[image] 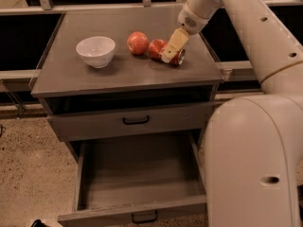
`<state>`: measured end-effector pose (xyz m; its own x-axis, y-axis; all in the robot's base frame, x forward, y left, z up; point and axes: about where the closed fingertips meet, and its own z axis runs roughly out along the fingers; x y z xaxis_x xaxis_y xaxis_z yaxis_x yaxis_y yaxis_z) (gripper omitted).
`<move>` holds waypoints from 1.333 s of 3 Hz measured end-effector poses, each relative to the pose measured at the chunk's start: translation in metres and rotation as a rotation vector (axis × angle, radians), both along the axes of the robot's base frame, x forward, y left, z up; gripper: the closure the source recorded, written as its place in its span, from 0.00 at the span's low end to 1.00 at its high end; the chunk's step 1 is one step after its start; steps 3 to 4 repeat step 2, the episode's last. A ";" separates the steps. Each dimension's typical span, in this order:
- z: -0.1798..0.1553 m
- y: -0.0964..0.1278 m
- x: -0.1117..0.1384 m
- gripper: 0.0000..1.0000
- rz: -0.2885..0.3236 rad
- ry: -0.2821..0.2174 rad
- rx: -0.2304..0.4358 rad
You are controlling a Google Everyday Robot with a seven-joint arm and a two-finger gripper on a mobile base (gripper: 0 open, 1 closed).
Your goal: Pick coke can from middle drawer and place on counter
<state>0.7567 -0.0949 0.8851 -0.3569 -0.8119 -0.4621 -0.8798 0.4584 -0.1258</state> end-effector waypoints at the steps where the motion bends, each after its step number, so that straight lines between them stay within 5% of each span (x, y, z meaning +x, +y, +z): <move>1: 0.045 -0.023 -0.010 0.00 0.077 -0.191 -0.024; 4: 0.038 -0.019 -0.008 0.00 0.075 -0.180 -0.022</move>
Offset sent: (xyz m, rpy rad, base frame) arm -0.0078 -0.0205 0.0353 -0.0216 -0.1468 0.0604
